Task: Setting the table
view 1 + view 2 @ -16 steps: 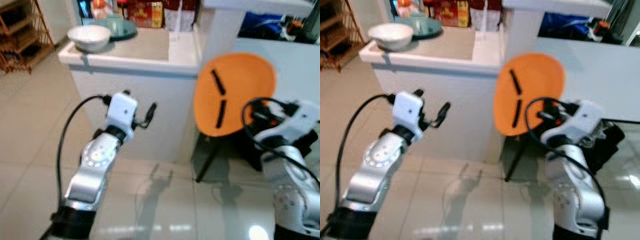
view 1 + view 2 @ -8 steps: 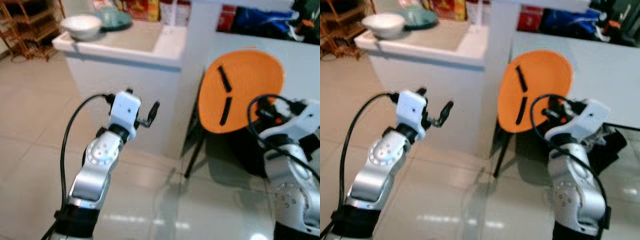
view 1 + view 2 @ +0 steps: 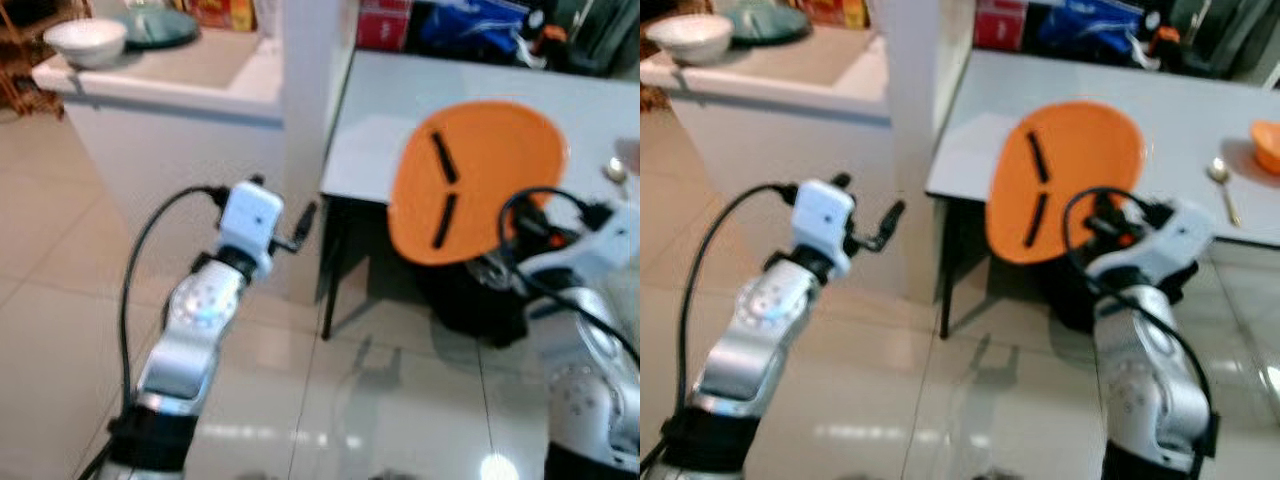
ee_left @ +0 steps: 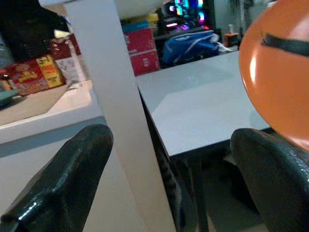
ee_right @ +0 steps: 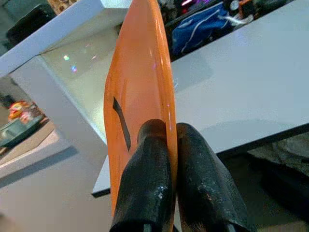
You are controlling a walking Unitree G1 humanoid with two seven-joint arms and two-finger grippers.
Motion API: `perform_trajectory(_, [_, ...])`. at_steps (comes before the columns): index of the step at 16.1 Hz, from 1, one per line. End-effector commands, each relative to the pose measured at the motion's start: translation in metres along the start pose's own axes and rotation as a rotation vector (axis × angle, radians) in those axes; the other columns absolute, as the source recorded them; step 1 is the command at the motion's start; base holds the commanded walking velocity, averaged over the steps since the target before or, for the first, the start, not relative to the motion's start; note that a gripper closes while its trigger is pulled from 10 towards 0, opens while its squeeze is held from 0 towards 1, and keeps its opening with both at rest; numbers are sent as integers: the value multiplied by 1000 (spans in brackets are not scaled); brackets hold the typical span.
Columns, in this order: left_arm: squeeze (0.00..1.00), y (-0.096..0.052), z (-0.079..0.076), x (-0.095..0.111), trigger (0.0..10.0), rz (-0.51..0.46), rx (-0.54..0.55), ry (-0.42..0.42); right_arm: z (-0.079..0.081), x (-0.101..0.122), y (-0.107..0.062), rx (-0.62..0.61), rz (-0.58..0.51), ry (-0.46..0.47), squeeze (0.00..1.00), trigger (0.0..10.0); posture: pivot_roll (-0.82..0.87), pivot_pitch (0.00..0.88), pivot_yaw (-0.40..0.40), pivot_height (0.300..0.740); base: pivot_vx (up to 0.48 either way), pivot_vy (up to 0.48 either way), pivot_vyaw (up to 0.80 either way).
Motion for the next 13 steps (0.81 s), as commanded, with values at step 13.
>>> perform_trajectory(13, [0, 4, -7, 4, 10000, -17, -27, 6, -6, 11, -3, -15, -41, -16, 0, 10000, -17, 3, -3, 740, 0, -480, 0])
Point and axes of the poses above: a point about 5 cm out from each wrist's last joint towards the gripper, its own y axis pointing out of the wrist towards the gripper, its own x axis along the axis of the wrist's last joint, z = x × y, the point moved 2 cm from there along y, pointing out of the wrist towards the gripper, and after that the axes turned 7 degrees about -y, right-handed, at the moved point
